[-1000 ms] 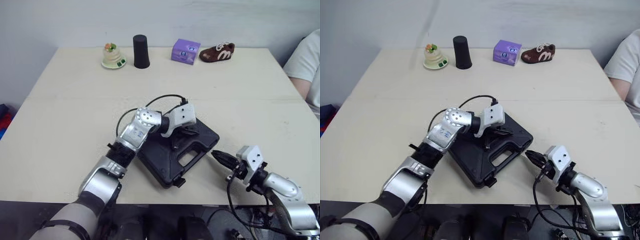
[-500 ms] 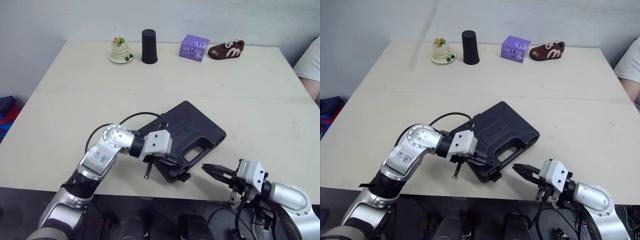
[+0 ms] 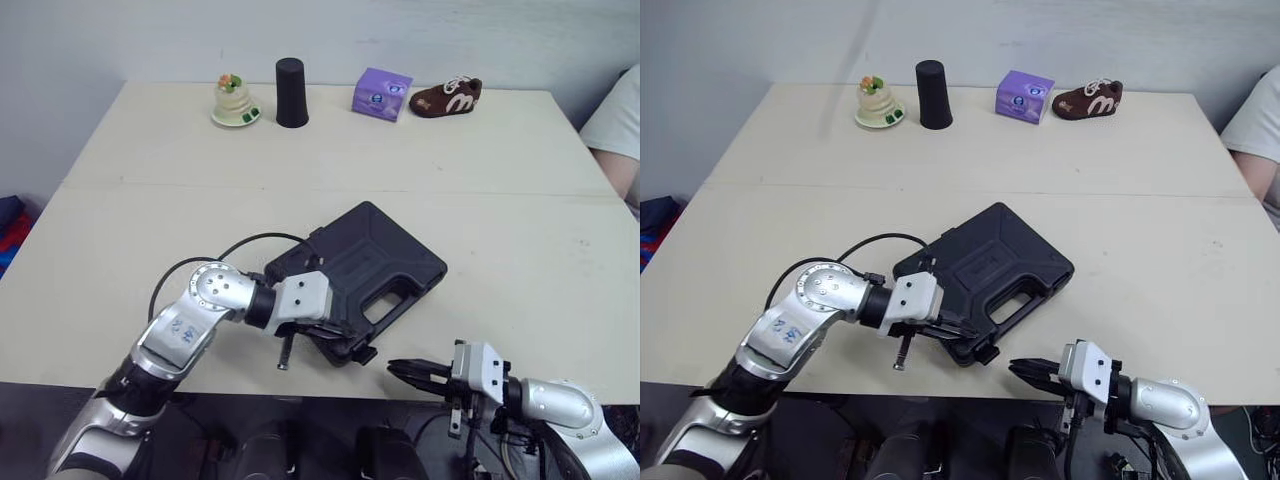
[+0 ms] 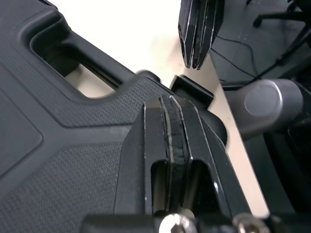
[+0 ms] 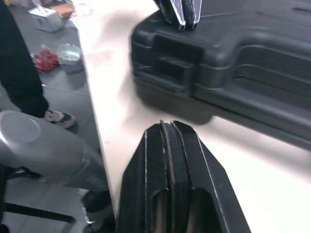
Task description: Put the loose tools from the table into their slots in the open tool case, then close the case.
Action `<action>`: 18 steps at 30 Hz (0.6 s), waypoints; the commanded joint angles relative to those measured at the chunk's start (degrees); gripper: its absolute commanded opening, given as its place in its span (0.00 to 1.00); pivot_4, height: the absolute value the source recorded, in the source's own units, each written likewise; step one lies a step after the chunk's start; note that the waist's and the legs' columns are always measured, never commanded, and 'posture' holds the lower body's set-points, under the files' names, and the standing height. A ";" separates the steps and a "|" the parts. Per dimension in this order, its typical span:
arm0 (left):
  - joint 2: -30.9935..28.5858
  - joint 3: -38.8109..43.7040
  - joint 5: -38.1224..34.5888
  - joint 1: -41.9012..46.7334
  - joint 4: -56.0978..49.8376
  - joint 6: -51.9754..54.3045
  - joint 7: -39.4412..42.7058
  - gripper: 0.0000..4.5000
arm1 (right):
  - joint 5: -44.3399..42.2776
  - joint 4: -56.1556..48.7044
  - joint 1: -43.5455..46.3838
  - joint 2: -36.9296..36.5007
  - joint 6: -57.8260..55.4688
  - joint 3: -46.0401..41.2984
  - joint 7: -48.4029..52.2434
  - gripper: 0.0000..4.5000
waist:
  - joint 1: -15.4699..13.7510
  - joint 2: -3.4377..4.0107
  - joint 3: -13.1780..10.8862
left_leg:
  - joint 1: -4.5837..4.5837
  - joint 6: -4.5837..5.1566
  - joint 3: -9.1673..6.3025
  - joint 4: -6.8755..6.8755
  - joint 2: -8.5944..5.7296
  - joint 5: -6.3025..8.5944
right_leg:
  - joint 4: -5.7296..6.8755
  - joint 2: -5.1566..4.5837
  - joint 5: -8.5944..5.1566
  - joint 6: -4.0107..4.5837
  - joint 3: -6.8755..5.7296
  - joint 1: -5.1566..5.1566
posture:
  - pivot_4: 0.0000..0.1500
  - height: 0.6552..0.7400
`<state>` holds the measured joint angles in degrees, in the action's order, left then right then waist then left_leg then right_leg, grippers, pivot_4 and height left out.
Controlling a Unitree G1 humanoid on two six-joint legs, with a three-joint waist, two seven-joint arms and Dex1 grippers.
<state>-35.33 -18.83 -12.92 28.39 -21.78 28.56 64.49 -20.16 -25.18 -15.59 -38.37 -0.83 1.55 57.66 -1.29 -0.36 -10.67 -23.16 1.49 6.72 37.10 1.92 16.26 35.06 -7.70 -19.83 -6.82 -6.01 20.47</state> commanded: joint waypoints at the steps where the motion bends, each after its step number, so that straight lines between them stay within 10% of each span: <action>1: -2.73 0.08 2.48 -1.92 1.36 -1.94 -0.69 0.00 | 0.60 -0.85 1.59 0.93 -0.62 3.01 -0.27 0.00 | 0.03 0.02 0.01 | 0.02 -0.04 0.00 0.00 0.04 0.00 | 0.01 0.00 -0.01 0.01 0.01 0.00 | 1.00 1.00; 18: -3.72 -7.42 8.73 -5.86 9.09 -0.33 -8.42 0.00 | 1.37 2.00 7.11 4.33 -0.19 6.42 -2.31 0.00 | -0.19 0.04 0.87 | 1.03 0.02 -0.07 -0.10 -0.02 0.49 | -0.13 -0.55 -0.02 0.04 -0.04 -1.01 | 1.00 1.00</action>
<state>-36.57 -22.69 -11.04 25.84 -19.71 22.88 58.31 -17.74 -22.09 -9.13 -34.67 -1.49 8.38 55.83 -1.47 -0.32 -9.80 -22.12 1.50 6.65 36.99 1.90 16.75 34.93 -8.28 -19.85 -6.77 -6.06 19.46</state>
